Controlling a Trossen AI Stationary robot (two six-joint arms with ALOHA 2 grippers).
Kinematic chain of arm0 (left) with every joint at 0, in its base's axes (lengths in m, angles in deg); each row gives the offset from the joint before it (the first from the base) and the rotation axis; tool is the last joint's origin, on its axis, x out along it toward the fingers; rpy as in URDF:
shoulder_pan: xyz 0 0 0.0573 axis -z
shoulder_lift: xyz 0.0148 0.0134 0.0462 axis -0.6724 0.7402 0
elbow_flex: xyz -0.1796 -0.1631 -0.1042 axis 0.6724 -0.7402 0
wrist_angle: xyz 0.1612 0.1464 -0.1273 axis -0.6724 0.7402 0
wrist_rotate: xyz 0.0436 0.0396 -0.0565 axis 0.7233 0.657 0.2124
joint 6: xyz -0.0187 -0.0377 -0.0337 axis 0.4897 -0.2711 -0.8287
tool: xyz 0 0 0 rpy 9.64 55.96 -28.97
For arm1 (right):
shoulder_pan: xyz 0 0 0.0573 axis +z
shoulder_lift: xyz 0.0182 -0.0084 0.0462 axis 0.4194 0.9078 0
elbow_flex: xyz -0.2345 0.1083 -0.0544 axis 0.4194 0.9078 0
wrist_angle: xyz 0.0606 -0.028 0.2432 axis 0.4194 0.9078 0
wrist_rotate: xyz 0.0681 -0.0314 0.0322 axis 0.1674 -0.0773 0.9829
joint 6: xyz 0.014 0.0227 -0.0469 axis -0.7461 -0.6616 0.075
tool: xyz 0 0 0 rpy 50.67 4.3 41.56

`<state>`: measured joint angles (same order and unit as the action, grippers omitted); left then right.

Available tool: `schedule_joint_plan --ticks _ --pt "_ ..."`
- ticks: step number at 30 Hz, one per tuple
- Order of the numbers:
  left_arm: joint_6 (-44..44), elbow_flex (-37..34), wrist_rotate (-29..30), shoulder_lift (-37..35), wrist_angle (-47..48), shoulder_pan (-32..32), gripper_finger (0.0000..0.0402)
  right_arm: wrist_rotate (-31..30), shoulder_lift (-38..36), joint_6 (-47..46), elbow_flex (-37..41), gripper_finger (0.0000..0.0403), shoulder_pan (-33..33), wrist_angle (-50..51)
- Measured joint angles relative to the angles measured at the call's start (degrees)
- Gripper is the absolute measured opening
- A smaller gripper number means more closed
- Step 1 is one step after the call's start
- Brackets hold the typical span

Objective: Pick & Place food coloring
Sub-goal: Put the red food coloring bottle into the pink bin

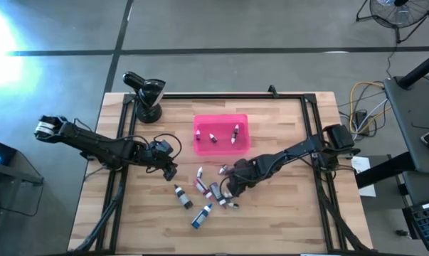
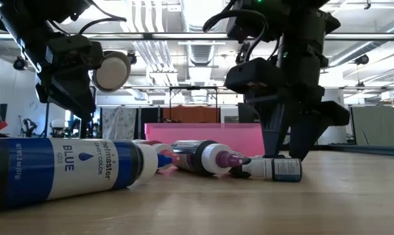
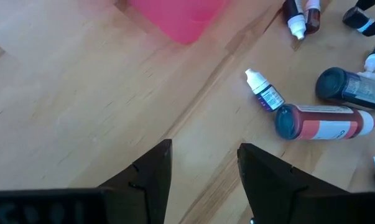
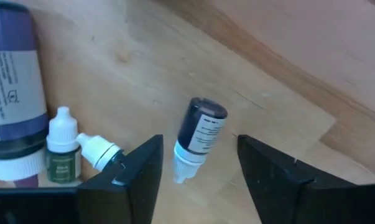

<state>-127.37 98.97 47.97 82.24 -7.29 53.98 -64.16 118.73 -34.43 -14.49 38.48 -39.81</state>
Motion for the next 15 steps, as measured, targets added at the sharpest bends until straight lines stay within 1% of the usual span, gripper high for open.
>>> schedule_joint_plan --ticks 3,10,15 --pt "-0.02 0.0 0.0 0.0 0.02 0.0 0.0158 -1.54 -0.21 -1.42 -0.02 0.017 0.07 0.97" --pt "-0.05 0.0 0.0 0.0 0.02 0.0 0.0158 -1.85 -0.21 -0.56 0.06 0.0096 0.06 3.46" --pt "-0.07 0.0 0.0 0.0 0.02 0.0 0.0158 -1.15 -0.3 2.88 0.11 0.006 0.03 3.61"
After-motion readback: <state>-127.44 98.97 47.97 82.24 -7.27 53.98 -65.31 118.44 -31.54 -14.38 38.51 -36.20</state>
